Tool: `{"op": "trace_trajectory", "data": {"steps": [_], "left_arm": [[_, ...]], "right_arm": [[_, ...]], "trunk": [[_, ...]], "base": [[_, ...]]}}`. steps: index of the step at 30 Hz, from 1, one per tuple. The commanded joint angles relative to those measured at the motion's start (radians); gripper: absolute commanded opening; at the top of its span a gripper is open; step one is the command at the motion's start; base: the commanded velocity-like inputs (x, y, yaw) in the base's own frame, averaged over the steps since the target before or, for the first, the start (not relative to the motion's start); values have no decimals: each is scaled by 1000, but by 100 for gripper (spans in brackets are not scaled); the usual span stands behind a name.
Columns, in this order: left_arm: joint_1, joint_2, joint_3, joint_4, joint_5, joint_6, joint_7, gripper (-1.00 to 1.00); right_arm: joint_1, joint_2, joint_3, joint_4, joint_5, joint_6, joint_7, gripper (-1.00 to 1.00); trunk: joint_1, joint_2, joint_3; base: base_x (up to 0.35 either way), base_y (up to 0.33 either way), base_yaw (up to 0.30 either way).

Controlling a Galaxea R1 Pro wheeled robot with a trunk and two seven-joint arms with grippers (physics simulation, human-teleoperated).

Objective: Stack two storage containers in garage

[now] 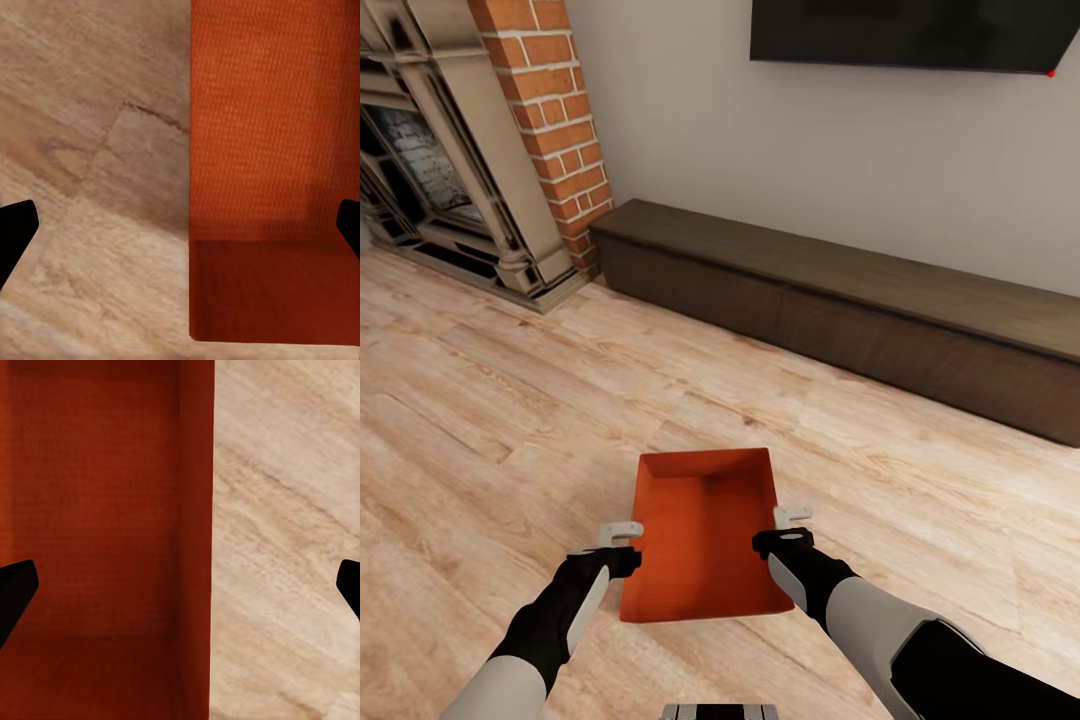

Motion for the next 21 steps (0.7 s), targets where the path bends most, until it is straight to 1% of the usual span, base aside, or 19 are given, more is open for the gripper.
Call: {"op": "trace_trajectory", "data": {"steps": [1,3,15,21], "left_arm": [[0,1,-3,-1,10,4,9,100],[0,0,-3,-3,9,3,9,100],[0,-2,-5,-13,8,4,9,100],[0,-2,-5,-14,8,3,9,100]], "right_arm": [[0,0,9,-2,-5,7,-6,100],[0,0,9,-2,-5,7,-6,100],[0,0,9,-2,-5,7,-6,100],[0,-1,9,-2,-5,7,-6,100]], "trunk": [[4,-8,-4],[11,-22,-10],[11,-22,-10],[34,-64,-29]], "base": [[0,0,0],[0,0,0],[0,0,0],[0,0,0]]}}
